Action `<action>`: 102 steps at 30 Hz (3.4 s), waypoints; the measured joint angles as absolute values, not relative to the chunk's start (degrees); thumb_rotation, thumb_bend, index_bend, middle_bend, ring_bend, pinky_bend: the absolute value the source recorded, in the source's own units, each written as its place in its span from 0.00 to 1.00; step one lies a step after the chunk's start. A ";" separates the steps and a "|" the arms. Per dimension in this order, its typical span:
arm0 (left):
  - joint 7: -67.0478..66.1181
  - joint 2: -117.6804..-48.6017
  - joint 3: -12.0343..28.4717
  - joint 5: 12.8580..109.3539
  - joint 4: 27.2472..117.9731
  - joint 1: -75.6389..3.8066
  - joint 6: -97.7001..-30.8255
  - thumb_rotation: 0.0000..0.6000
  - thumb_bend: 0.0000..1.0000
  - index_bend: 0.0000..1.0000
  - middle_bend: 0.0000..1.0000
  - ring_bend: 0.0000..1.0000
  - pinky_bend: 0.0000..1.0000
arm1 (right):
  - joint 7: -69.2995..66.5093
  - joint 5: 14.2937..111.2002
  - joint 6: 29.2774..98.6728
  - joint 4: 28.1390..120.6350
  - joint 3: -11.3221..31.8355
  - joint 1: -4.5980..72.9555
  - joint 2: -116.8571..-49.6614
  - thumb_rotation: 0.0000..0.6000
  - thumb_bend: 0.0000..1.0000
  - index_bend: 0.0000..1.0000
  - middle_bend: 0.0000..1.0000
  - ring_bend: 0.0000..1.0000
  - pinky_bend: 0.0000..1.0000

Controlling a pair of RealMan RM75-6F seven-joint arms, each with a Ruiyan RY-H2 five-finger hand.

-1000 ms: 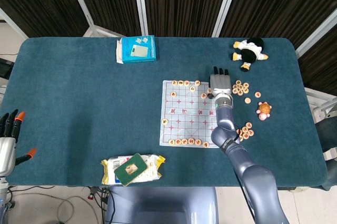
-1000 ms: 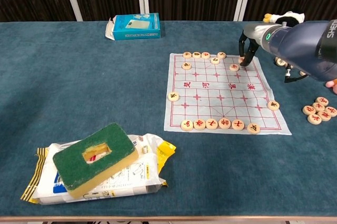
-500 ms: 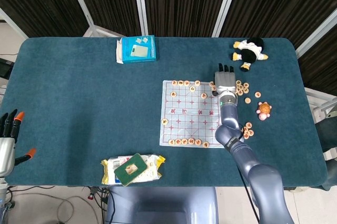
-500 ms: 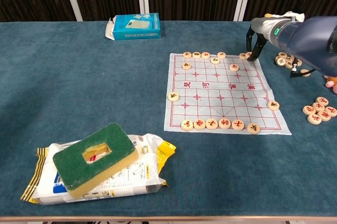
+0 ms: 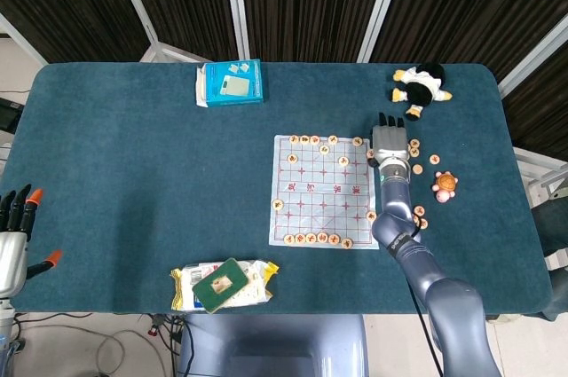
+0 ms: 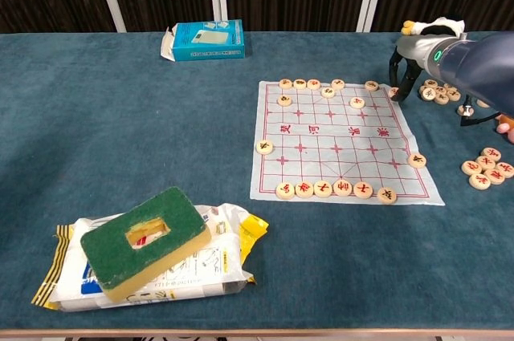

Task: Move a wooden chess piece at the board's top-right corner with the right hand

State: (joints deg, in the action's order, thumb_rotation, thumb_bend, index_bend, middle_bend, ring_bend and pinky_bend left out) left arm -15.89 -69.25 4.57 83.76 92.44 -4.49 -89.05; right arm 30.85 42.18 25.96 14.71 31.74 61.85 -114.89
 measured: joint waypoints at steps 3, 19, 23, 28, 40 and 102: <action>-15.90 -69.25 4.59 83.70 92.42 -4.50 -89.01 1.00 0.05 0.01 0.00 0.00 0.05 | 30.64 42.22 25.95 14.52 31.69 62.00 -115.02 1.00 0.34 0.53 0.00 0.01 0.02; -15.98 -69.32 4.61 83.60 92.33 -4.60 -88.81 1.00 0.05 0.01 0.00 0.00 0.05 | 29.49 41.99 25.63 12.63 32.16 62.97 -116.14 1.00 0.35 0.53 0.00 0.01 0.02; -15.97 -69.36 4.62 83.59 92.28 -4.62 -88.78 1.00 0.05 0.01 0.00 0.00 0.05 | 29.37 42.17 25.53 12.42 32.17 63.05 -116.21 1.00 0.35 0.51 0.00 0.01 0.02; -16.01 -69.36 4.62 83.57 92.32 -4.61 -88.80 1.00 0.05 0.01 0.00 0.00 0.05 | 29.39 42.33 25.43 12.27 32.14 63.10 -116.42 1.00 0.35 0.51 0.00 0.01 0.02; -16.10 -69.43 4.58 83.59 92.27 -4.65 -88.73 1.00 0.05 0.01 0.00 0.00 0.05 | 29.26 42.48 25.35 11.41 32.42 63.44 -117.03 1.00 0.35 0.48 0.00 0.01 0.02; -7.44 -66.90 6.09 81.18 90.90 -5.44 -86.50 1.00 0.05 0.00 0.00 0.00 0.05 | 15.85 88.02 92.83 90.11 0.23 3.84 -71.33 1.00 0.35 0.13 0.00 0.01 0.02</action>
State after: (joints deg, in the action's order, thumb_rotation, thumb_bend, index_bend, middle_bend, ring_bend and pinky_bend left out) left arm -7.44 -66.90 6.09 81.18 90.90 -5.44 -86.50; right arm 15.85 88.02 92.83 90.11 0.23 3.84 -71.33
